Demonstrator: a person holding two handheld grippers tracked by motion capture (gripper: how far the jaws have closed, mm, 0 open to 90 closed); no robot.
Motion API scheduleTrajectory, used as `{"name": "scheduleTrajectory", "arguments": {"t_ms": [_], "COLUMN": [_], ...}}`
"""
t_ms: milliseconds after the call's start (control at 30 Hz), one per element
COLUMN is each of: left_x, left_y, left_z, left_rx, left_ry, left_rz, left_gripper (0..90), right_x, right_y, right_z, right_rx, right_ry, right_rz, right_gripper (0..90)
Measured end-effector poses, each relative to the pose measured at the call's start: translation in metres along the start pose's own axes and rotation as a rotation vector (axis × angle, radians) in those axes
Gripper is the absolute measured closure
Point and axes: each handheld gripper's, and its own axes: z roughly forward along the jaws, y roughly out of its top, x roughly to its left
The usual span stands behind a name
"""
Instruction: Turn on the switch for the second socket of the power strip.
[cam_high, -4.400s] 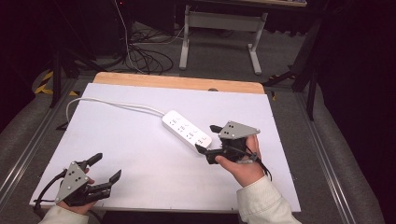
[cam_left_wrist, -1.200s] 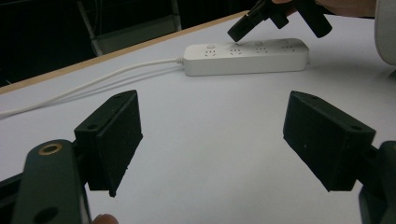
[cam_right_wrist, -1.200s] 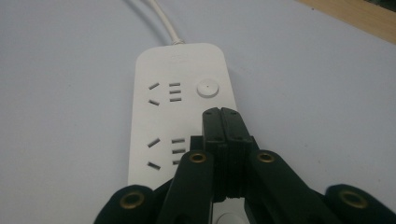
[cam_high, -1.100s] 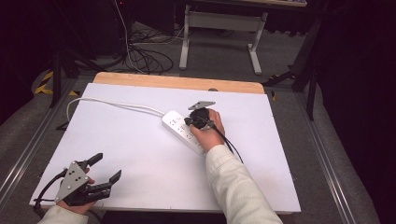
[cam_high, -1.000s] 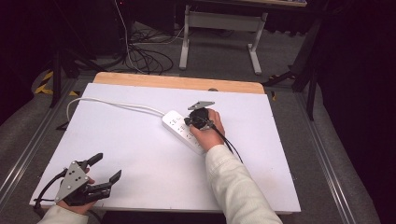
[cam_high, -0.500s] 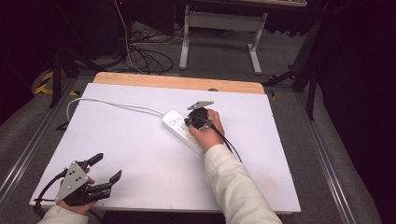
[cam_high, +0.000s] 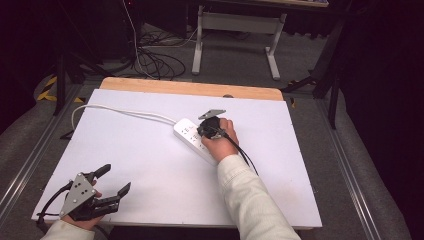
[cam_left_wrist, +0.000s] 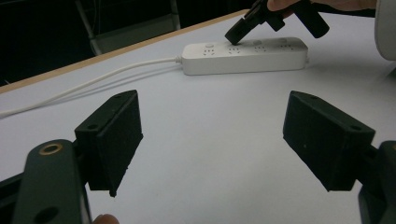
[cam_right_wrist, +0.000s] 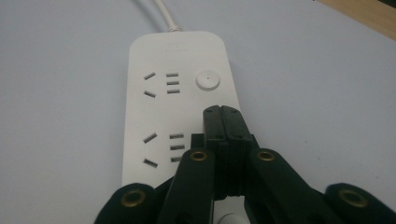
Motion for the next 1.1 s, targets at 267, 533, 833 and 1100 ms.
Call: {"name": "scheduleTrajectory", "arguments": {"t_ms": [267,533,833,1100], "left_x": [0.0002,-0.0003,-0.0007,-0.0007], "left_y": [0.0001,0.0000,-0.0001,0.0000], "left_z": [-0.0001,0.0003,0.0006,0.0006], "left_rx": [0.001,0.001,0.003,0.005], "left_ry": [-0.002,0.001,-0.002,-0.002], "left_rz": [0.004,0.002,0.001,0.003], "left_gripper": [20.2,20.2,20.2,20.2], "right_x": [-0.0011,-0.0005,0.0000,-0.0010], "right_y": [-0.0008,0.0000,0.0011,0.0011], "right_z": [0.0003,0.0004,0.0011,0.0011], "right_rx": [-0.003,0.008,0.015,0.018], "right_ry": [0.007,0.000,0.000,0.004], "right_rz": [0.032,0.031,0.033,0.046], "right_gripper": [90.0,90.0,90.0,90.0]}}
